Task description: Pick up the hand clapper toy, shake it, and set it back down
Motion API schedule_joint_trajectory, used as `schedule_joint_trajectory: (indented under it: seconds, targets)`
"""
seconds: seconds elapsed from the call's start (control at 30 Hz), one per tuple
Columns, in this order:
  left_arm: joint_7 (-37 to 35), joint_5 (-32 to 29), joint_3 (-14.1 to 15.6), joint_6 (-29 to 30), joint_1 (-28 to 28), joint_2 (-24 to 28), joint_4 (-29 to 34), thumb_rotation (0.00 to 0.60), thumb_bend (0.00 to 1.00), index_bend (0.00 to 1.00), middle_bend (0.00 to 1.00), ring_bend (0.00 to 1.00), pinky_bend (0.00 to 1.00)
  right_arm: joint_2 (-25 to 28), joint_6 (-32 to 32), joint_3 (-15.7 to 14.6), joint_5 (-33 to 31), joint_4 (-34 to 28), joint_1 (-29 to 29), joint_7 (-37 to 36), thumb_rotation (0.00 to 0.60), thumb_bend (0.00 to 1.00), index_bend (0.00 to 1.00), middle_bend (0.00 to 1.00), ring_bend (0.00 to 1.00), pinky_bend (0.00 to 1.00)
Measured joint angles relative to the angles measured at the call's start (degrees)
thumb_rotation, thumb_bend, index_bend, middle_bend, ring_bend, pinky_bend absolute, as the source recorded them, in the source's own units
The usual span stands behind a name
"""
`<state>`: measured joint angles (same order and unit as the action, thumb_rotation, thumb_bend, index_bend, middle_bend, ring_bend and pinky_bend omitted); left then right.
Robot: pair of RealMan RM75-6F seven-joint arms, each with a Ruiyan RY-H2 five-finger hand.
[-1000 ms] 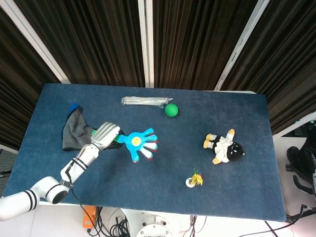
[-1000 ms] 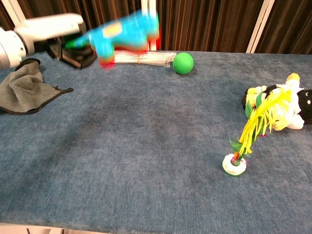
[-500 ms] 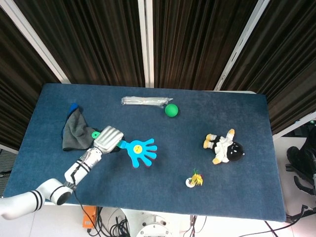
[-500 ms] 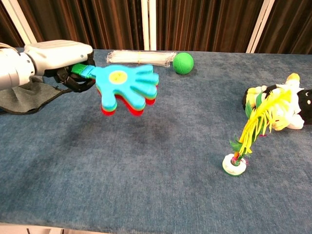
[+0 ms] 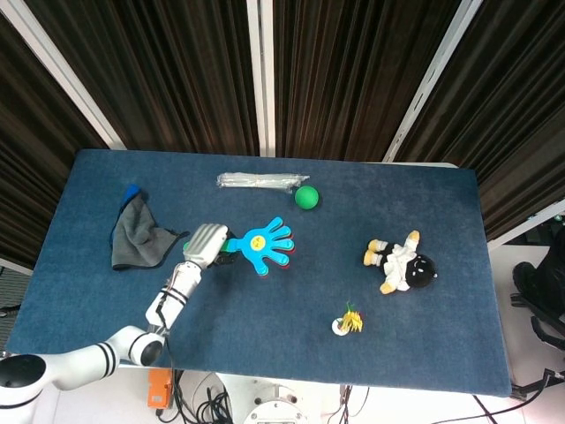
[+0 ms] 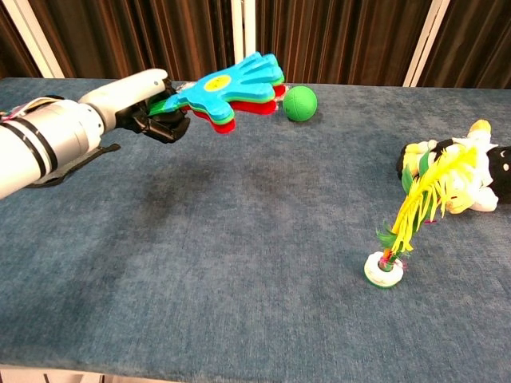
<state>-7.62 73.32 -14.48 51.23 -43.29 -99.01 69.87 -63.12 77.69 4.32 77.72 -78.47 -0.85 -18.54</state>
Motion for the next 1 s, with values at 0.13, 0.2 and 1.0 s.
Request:
schedule_joint_trajectory:
  seconds: [0.13,0.2,1.0]
  targets:
    - [0.5,0.0,0.4,-5.1,-1.3,2.6,2.9,0.260,0.14,0.00,0.03,0.03,0.12,0.0,0.3,0.1,0.0,0.2,-0.2,-0.3,0.600,0.27,0.00,0.00,0.00,0.00]
    - [0.7,0.2,0.3,-5.7,-1.6,3.2,3.9,0.288,0.11,0.00,0.00,0.00,0.04,0.0,0.4,0.1,0.0,0.3,-0.3,-0.5,0.600,0.27,0.00,0.00,0.00,0.00]
    - [4.3,2.0,2.5,5.9,3.4,16.7,14.0,0.415,0.12,0.00,0.00,0.00,0.00,0.8,2.0,0.4,1.1,-2.3,-0.1,1.8,0.600,0.27,0.00,0.00,0.00,0.00]
